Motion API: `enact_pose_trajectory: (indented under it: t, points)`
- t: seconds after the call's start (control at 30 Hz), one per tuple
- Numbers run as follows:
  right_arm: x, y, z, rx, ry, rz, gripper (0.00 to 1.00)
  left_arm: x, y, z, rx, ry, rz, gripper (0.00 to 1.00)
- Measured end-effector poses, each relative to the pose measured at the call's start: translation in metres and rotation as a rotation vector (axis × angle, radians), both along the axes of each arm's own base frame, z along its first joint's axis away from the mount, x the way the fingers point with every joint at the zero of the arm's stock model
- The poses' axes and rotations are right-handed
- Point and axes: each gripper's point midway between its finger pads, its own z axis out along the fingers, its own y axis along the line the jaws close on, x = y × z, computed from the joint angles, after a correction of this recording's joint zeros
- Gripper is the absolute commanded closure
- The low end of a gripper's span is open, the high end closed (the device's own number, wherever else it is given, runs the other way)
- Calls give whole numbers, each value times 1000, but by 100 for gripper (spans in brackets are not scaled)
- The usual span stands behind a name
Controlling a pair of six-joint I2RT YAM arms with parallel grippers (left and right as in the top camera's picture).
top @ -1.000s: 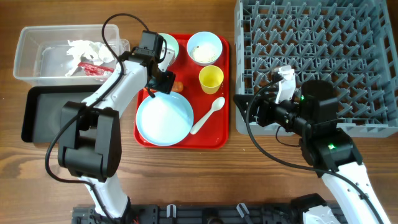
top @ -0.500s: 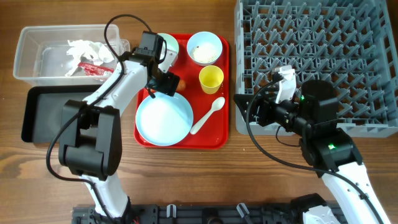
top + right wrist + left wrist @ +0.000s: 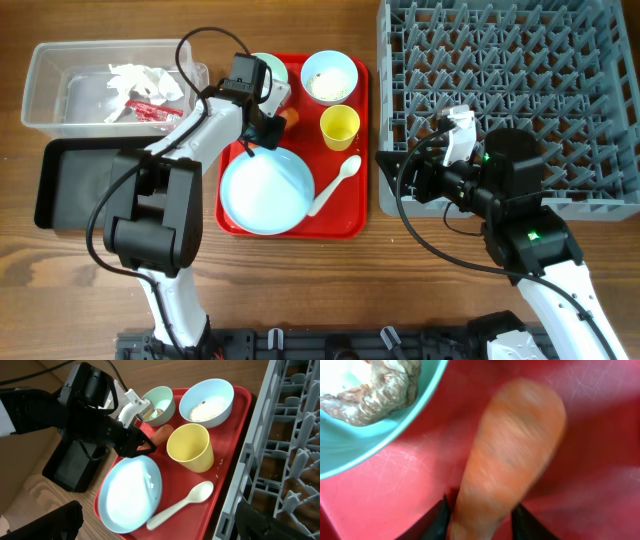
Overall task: Sort waste into correct bins and load items into the dishwasher rack
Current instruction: 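Carry the carrot left and release it onto the black tray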
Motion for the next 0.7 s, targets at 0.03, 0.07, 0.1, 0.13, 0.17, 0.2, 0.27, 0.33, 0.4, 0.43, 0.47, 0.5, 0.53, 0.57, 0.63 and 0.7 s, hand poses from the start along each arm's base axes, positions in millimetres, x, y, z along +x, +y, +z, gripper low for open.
enact_pose_trajectory:
  t: [0.03,0.07,0.1,0.13,0.17,0.2,0.27,0.33,0.4,0.43,0.47,0.5,0.53,0.57,0.63,0.7]
  points:
    - [0,0,0,0,0,0,1,1,0,0,-1,-3,0,65]
    - [0,0,0,0,0,0,1,1,0,0,-2,-5,0,66]
    - [0,0,0,0,0,0,0,3,-1,1,-4,-13,0,67]
    - [0,0,0,0,0,0,0,5,-1,2,-6,-21,0,68]
    - [0,0,0,0,0,0,0,7,-2,3,-8,-31,0,71]
    - [0,0,0,0,0,0,0,9,-2,3,-10,-39,0,71]
    - [0,0,0,0,0,0,1,13,-3,5,-13,-58,0,71]
    - [0,0,0,0,0,0,0,22,-8,10,-15,-106,-6,71]
    - [0,0,0,0,0,0,1,28,-20,24,-25,-164,-26,72]
    - [0,0,0,0,0,0,0,31,-32,44,-41,-217,-48,73]
    - [0,0,0,0,0,0,0,32,-39,56,-50,-249,-60,74]
    - [0,0,0,0,0,0,1,32,-44,66,-53,-273,-69,77]
    - [0,0,0,0,0,0,1,31,-48,76,-55,-294,-77,82]
    - [0,0,0,0,0,0,0,30,-50,86,-55,-316,-80,82]
    - [0,0,0,0,0,0,0,31,-48,105,-49,-359,-68,85]
    - [0,0,0,0,0,0,1,31,-46,125,-53,-402,-61,92]
